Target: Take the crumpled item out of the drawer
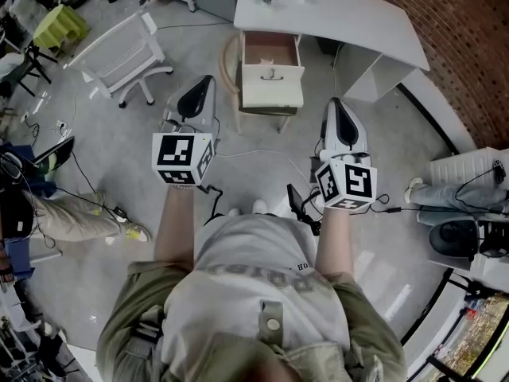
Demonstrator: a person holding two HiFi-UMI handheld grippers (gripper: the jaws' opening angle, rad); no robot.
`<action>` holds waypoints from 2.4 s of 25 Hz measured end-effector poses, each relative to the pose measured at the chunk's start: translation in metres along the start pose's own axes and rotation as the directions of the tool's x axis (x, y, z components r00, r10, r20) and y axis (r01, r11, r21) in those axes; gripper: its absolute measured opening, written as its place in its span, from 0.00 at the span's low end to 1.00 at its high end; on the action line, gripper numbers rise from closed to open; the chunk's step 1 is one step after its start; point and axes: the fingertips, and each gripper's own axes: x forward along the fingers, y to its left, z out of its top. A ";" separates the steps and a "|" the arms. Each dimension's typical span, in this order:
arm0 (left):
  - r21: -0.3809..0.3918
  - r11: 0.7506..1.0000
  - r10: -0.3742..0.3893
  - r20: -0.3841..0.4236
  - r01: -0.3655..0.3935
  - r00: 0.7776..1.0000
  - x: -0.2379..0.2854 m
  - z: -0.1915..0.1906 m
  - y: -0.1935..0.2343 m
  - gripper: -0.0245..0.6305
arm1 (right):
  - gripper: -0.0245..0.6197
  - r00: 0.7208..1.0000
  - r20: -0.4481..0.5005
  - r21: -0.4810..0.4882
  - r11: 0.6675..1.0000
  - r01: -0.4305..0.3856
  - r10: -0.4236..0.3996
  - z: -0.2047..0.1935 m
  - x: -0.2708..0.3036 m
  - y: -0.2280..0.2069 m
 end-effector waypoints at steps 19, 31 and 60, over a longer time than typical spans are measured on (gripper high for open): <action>-0.012 0.998 0.063 -0.008 -0.063 0.998 0.024 -0.009 -0.007 0.49 | 0.49 0.998 0.054 0.124 0.991 -0.052 0.046 -0.008 0.028 -0.047; -0.066 0.996 0.048 -0.057 -0.051 0.997 0.101 -0.043 0.067 0.51 | 0.51 0.999 -0.020 0.103 0.994 -0.032 0.035 -0.037 0.119 -0.042; -0.125 0.981 -0.162 -0.128 0.146 0.978 0.280 -0.088 0.176 0.51 | 0.57 0.980 -0.164 0.149 0.979 0.142 -0.117 -0.101 0.309 -0.059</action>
